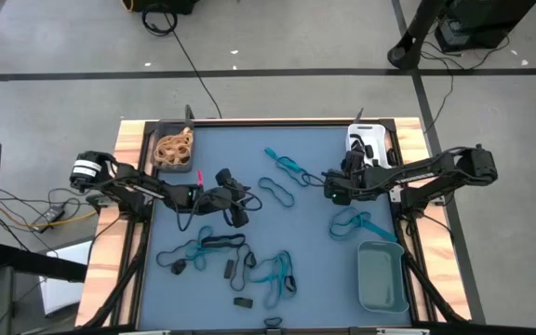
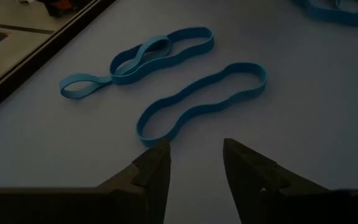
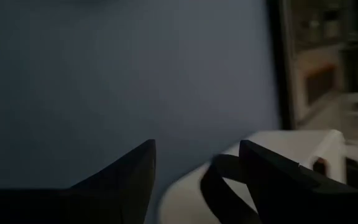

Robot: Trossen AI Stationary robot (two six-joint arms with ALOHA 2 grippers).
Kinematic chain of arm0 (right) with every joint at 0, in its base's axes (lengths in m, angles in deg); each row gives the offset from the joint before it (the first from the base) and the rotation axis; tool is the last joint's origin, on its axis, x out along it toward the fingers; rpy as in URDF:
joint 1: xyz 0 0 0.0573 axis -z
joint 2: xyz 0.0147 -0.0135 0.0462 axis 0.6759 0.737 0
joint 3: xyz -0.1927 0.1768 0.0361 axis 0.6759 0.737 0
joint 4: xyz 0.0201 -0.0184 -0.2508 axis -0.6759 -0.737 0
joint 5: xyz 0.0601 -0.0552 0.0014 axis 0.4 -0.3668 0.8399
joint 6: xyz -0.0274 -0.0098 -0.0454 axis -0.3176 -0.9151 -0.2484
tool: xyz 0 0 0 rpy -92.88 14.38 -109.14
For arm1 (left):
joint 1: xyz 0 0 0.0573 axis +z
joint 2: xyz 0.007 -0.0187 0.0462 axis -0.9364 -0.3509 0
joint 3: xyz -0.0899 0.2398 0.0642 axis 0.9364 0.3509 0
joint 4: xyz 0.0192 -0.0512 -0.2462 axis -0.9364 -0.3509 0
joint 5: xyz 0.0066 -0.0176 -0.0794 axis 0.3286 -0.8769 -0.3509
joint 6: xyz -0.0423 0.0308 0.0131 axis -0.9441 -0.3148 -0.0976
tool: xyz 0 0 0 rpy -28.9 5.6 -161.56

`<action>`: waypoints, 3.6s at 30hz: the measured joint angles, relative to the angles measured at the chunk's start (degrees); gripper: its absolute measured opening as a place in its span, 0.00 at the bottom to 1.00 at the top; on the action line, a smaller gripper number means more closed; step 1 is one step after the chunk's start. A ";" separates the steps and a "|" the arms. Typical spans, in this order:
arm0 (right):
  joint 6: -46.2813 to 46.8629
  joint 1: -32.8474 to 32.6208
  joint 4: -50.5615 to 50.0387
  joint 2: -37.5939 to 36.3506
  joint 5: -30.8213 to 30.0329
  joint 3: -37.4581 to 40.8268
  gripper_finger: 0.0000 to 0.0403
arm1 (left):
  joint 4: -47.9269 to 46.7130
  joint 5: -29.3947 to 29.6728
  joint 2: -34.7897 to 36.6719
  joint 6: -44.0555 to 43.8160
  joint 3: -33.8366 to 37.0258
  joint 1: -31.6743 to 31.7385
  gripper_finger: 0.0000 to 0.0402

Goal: Sort rubber bands into baskets
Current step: Adjust the black rubber band in the white bin, then put the black rubber band into the white bin

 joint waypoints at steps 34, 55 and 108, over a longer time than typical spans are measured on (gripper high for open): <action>18.81 3.74 -16.65 -0.77 -14.49 -6.78 0.02 | -1.59 0.00 0.00 -0.39 -0.02 -0.11 0.38; 44.67 19.05 -37.85 -9.26 3.47 -14.08 0.47 | -1.58 0.00 0.00 -2.65 -0.04 -0.11 0.38; 23.69 18.34 -27.07 6.10 33.33 -35.66 0.61 | -10.24 6.78 8.37 -13.44 -0.07 -4.01 0.38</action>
